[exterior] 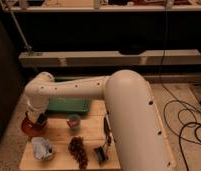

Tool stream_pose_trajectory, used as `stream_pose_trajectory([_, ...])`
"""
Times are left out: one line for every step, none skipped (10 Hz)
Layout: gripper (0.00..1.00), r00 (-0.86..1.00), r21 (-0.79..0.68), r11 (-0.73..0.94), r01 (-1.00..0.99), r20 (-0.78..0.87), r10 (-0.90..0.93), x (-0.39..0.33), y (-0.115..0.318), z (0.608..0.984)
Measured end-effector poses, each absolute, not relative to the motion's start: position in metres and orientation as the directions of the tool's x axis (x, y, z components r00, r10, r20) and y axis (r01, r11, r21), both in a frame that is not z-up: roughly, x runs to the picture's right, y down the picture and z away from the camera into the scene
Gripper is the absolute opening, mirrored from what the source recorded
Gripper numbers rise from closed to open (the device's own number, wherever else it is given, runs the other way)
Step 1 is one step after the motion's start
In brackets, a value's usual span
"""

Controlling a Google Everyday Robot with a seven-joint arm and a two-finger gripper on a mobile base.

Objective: Wipe red bowl with eraser

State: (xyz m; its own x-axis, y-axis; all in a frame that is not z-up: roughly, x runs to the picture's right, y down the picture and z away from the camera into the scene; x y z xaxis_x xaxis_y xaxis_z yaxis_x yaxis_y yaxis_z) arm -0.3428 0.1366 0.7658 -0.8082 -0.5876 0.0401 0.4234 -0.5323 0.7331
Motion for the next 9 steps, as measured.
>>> stream_pose_trajectory([0.0, -0.806, 0.734, -0.531, 0.424, 0.038, -0.59, -0.343, 0.141, 0.766])
stream_pose_trajectory([0.0, -0.8, 0.732, -0.528, 0.43, 0.037, -0.599, -0.339, 0.145, 0.767])
stream_pose_trajectory([0.0, -0.792, 0.733, -0.525, 0.433, 0.032, -0.609, -0.336, 0.149, 0.768])
stream_pose_trajectory([0.0, -0.786, 0.733, -0.523, 0.436, 0.027, -0.617, -0.334, 0.149, 0.77])
stream_pose_trajectory([0.0, -0.784, 0.734, -0.522, 0.434, 0.023, -0.62, -0.334, 0.15, 0.77])
stream_pose_trajectory([0.0, -0.782, 0.736, -0.524, 0.429, 0.012, -0.623, -0.337, 0.15, 0.771])
stream_pose_trajectory([0.0, -0.786, 0.738, -0.529, 0.418, 0.002, -0.619, -0.341, 0.149, 0.772])
stream_pose_trajectory([0.0, -0.791, 0.742, -0.535, 0.404, -0.01, -0.611, -0.349, 0.149, 0.772])
stream_pose_trajectory([0.0, -0.8, 0.75, -0.539, 0.383, -0.023, -0.6, -0.36, 0.151, 0.773])
